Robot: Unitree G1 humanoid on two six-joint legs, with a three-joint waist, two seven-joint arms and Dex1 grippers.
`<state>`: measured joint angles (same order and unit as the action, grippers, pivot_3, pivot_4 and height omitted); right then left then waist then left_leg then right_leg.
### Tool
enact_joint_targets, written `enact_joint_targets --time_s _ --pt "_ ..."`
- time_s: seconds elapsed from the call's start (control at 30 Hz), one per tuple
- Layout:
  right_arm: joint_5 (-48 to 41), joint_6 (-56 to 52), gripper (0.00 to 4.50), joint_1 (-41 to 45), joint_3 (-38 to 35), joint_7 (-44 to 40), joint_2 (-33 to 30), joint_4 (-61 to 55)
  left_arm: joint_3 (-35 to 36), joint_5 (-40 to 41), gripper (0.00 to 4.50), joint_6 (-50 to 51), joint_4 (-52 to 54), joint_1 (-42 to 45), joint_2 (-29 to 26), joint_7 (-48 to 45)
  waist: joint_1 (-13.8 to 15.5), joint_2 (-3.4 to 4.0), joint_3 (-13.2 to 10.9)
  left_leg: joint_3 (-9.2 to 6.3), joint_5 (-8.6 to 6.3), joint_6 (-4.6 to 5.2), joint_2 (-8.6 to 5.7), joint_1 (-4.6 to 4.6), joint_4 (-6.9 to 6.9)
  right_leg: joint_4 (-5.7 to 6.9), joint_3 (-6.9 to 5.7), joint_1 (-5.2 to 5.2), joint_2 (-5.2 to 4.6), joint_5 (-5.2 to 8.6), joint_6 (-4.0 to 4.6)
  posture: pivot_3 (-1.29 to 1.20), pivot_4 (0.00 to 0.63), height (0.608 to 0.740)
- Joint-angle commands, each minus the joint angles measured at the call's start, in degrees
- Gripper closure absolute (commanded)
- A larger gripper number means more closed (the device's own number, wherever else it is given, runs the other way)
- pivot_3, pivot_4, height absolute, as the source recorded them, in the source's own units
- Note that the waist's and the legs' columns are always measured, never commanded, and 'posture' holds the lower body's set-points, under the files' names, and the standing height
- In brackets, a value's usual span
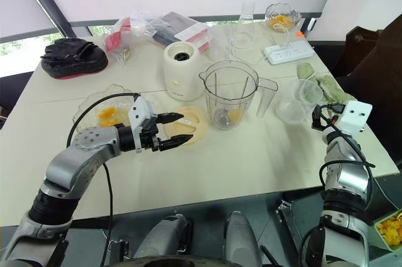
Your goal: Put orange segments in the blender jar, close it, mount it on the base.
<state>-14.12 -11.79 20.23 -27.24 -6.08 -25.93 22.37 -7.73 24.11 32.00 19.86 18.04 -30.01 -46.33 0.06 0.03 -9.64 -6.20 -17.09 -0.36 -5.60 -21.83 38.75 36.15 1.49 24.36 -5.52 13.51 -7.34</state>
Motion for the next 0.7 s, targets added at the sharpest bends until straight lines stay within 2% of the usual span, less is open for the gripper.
enact_joint_targets --time_s 0.03,0.33,0.7 --pt "0.6 3.2 0.0 2.9 0.4 0.1 -0.7 3.1 0.8 -0.2 0.98 -1.6 2.3 -0.9 -0.7 -0.2 -0.3 0.0 0.0 0.0 0.0 0.0 0.0 0.0 0.0 0.0 0.0 0.0 0.0 0.0 0.0 0.0 0.15 0.74" --pt "2.4 9.5 0.0 8.1 1.4 0.9 -1.8 14.4 1.1 -0.3 0.98 -2.0 2.7 -1.7 -1.4 0.2 -0.9 0.02 0.0 0.0 0.01 -0.02 0.01 0.07 -0.15 -0.02 0.0 0.01 0.0 0.0 0.0 0.0 0.15 0.74" --pt "3.5 14.9 0.0 11.1 2.0 2.3 -3.3 22.0 1.1 -0.7 0.98 -2.8 2.3 -2.1 -1.6 0.5 -1.0 0.02 0.0 0.12 0.04 -0.06 0.0 0.33 -0.61 -0.07 0.14 0.01 -0.02 0.0 0.0 0.0 0.15 0.74"
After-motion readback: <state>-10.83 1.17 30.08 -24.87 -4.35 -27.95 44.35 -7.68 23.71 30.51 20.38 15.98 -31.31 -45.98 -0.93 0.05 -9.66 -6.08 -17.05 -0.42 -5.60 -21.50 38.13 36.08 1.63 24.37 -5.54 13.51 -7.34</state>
